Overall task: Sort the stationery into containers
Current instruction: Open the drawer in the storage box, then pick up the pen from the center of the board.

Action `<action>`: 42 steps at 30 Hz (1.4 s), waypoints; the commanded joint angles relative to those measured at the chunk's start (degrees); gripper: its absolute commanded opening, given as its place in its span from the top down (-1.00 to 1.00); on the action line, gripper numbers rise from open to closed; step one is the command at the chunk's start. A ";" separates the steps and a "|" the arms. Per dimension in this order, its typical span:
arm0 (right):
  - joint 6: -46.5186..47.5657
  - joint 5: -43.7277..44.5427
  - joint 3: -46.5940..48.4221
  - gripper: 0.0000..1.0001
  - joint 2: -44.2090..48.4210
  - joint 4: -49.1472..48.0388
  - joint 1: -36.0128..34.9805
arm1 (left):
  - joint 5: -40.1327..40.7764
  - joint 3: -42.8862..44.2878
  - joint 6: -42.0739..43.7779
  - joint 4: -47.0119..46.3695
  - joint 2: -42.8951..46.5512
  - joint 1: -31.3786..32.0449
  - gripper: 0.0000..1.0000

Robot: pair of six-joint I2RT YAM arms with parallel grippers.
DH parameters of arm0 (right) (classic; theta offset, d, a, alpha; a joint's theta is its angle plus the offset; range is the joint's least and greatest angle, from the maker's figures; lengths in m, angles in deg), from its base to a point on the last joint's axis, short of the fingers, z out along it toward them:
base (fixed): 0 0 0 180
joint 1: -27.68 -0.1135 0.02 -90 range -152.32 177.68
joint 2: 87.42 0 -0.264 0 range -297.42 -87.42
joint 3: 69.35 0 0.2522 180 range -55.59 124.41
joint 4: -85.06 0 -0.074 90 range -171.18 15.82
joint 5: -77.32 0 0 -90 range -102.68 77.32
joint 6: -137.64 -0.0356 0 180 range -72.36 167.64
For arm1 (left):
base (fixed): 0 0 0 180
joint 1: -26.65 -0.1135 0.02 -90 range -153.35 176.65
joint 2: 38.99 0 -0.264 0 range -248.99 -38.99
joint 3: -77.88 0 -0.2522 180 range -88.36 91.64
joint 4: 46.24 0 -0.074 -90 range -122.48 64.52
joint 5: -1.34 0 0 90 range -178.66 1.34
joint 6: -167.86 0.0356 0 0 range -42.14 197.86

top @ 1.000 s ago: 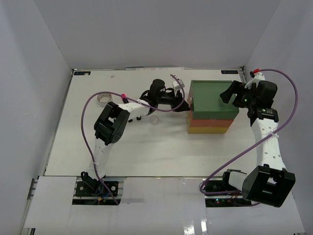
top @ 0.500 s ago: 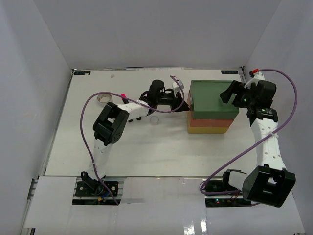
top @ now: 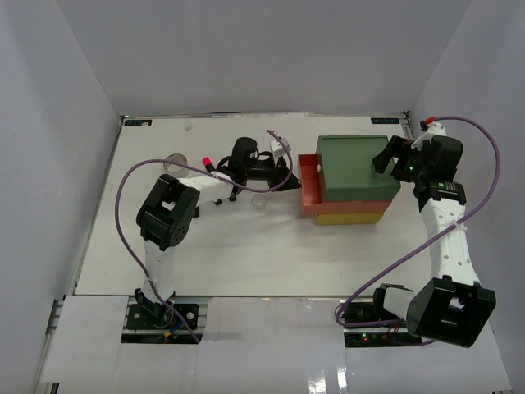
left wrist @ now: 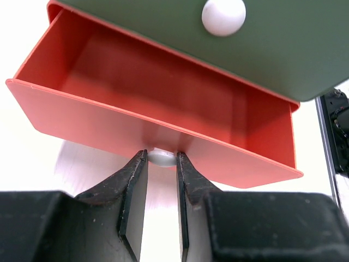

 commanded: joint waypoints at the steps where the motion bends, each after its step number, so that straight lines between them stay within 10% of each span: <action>1: 0.75 1.76 0.46 -0.83 1.29 0.17 -0.02 | -0.70 -2.53 2.71 3.36 5.68 -0.80 0.59; 16: 1.10 2.28 0.63 -0.83 1.90 0.52 0.07 | 0.18 -8.07 3.51 5.29 9.56 -4.23 0.43; 32: 3.74 1.14 3.80 -0.81 5.33 3.86 0.07 | 11.60 -8.60 2.46 10.83 17.55 -4.41 -0.85; 42: 3.21 1.67 1.25 -0.80 13.32 3.95 -1.25 | 53.66 -13.17 -17.56 31.46 32.49 -6.60 -0.96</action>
